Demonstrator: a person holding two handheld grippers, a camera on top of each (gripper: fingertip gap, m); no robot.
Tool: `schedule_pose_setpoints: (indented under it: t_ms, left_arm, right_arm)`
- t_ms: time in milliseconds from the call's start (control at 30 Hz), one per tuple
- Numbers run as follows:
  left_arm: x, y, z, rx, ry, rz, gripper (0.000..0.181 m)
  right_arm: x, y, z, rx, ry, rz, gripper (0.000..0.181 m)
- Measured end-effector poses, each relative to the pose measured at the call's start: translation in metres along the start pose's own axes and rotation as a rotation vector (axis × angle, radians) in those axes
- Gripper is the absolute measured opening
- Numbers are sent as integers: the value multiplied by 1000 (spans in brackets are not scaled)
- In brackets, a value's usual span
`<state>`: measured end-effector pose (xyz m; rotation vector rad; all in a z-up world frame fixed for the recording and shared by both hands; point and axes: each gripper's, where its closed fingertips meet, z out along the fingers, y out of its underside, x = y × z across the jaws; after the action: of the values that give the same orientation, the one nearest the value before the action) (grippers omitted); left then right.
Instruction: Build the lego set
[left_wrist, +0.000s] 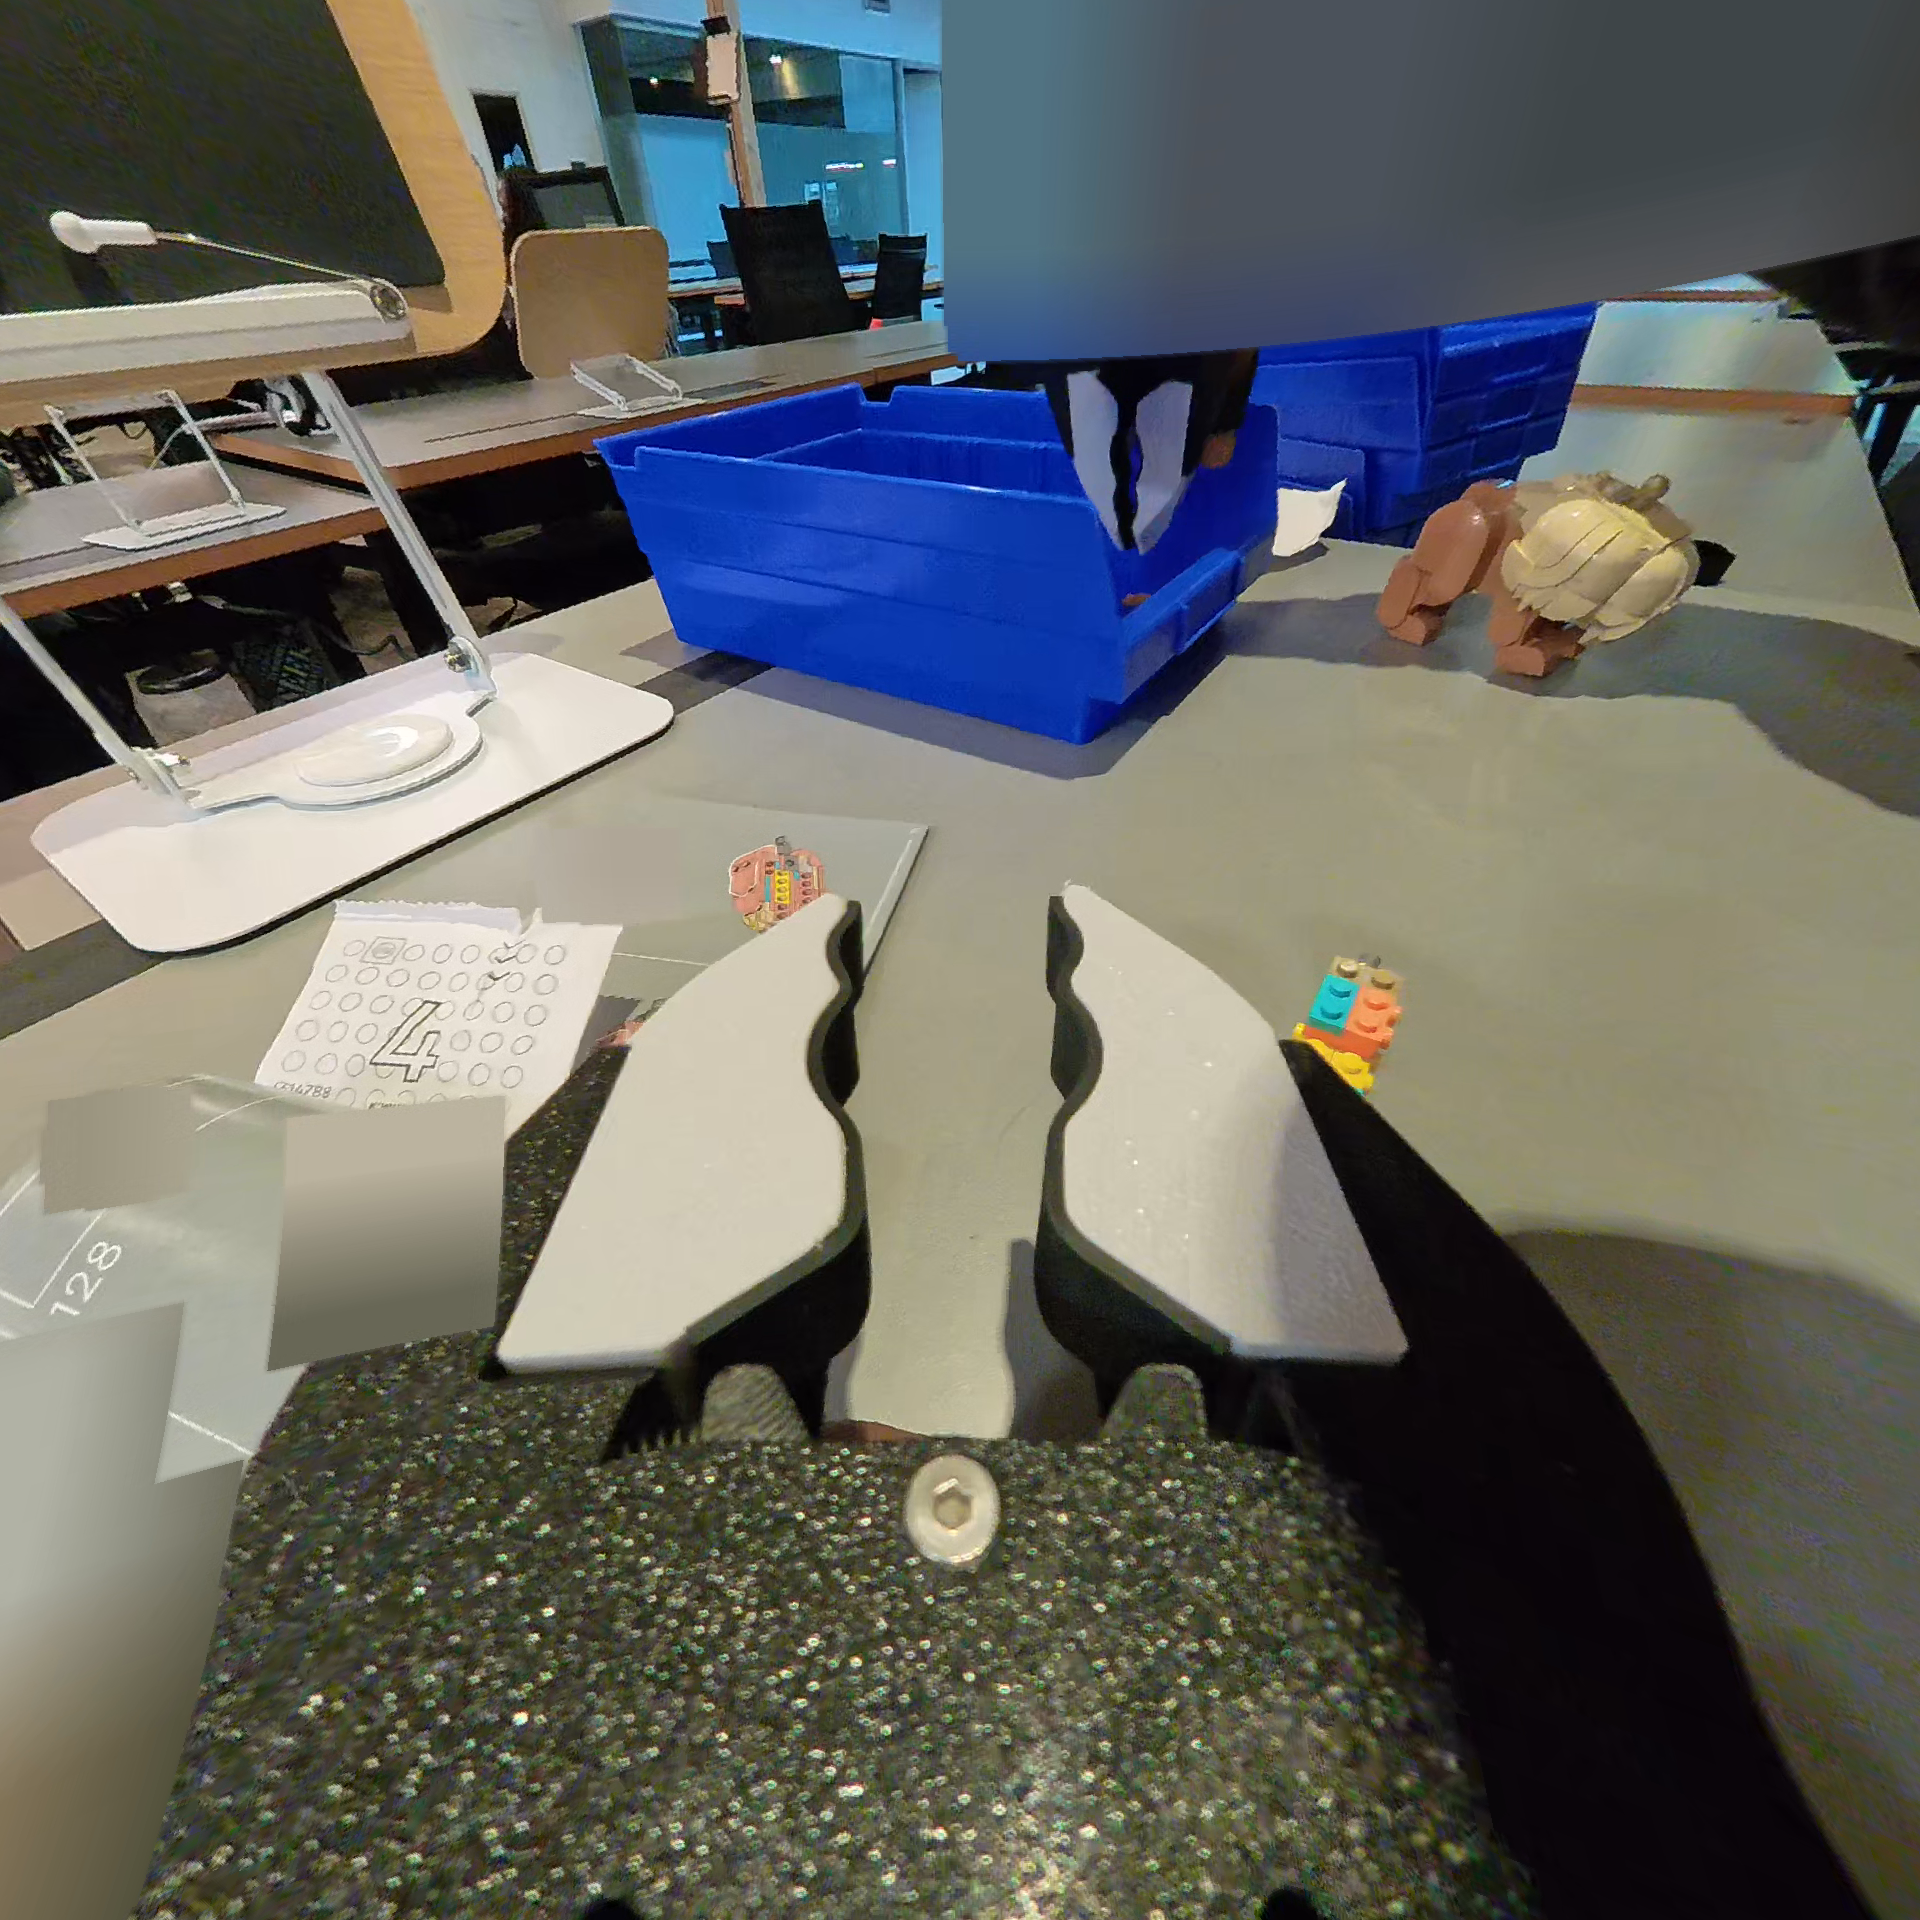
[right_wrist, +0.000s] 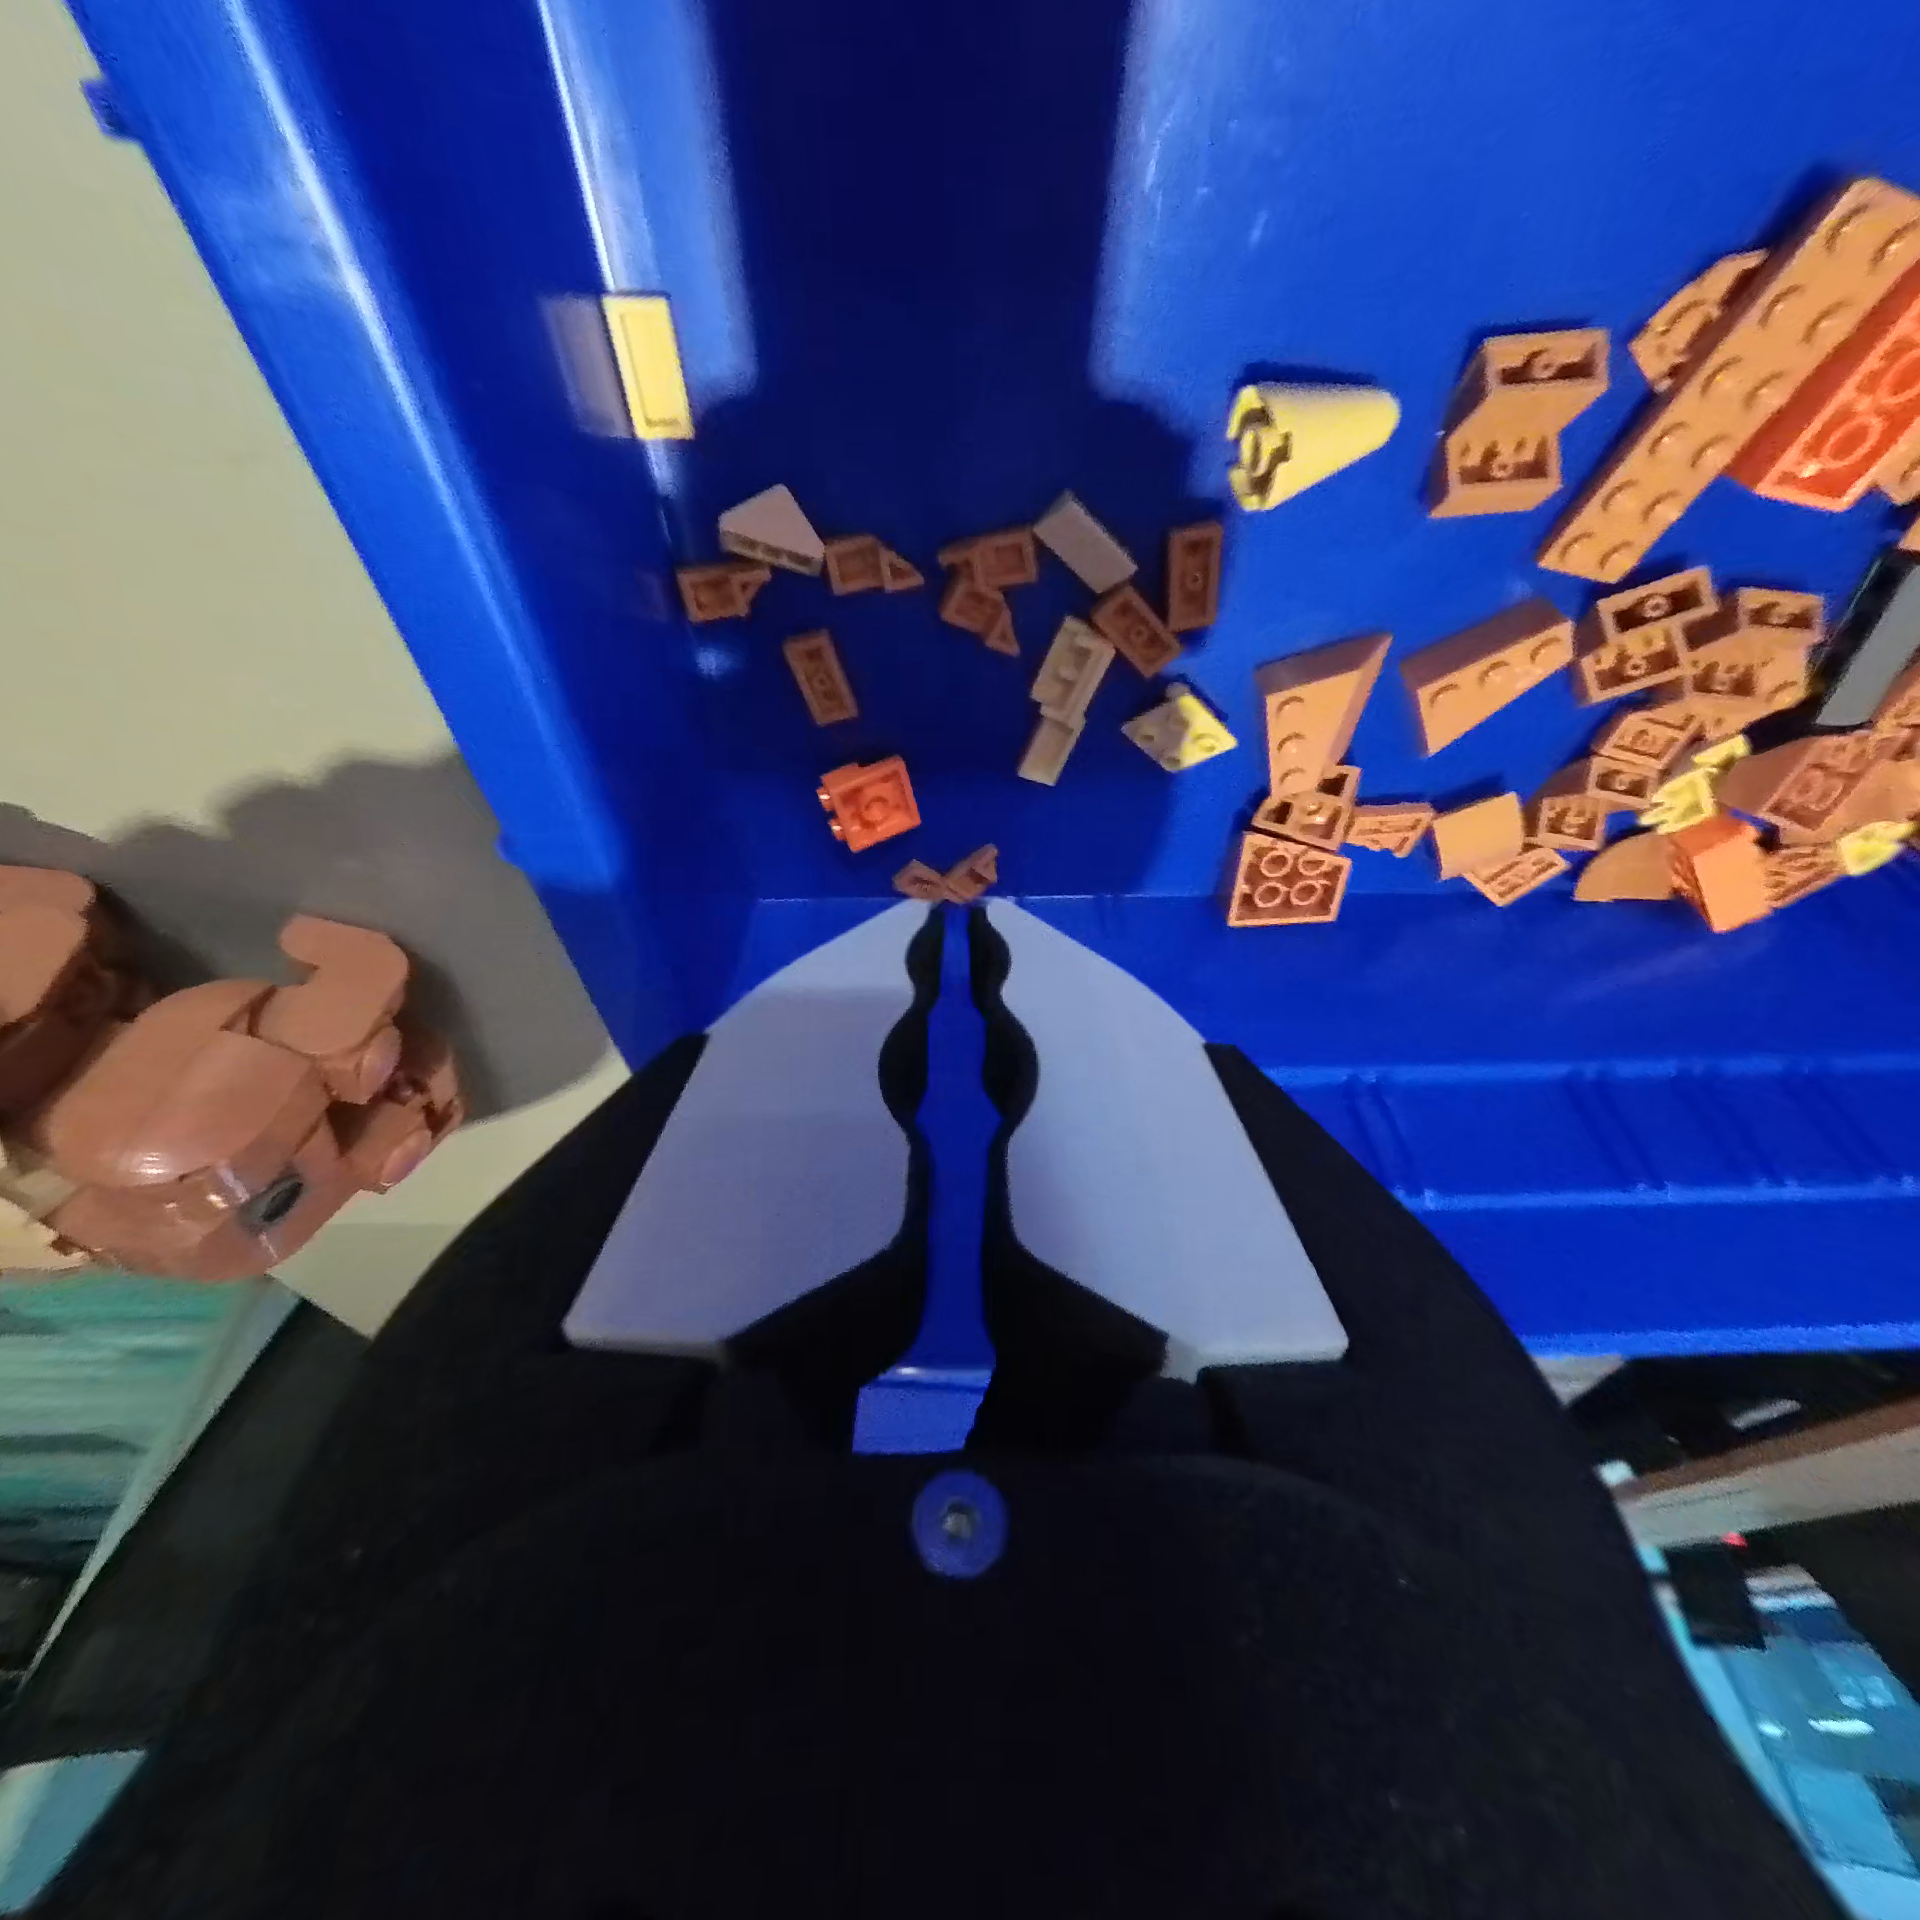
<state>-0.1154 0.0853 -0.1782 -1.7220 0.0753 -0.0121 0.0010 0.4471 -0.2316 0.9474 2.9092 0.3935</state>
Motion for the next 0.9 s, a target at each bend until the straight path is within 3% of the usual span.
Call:
schedule_pose_setpoints:
  t_ms: [300,467,633,700,900]
  left_arm:
    - [-1,0,0,-1,-5,4,34]
    - [-1,0,0,-1,-3,1,33]
    - [0,1,0,-3,-6,8,33]
    - [-1,1,0,-3,-9,6,33]
    - [-1,1,0,-9,-12,11,33]
  right_arm:
    - [-11,-1,23,-102,-100,-50,26]
    - [-14,1,30,-145,-134,-57,29]
    - [-11,3,34,-198,-87,-76,24]
    - [-11,3,34,-203,-80,-80,14]
    - [-10,2,33,-176,-70,-67,11]
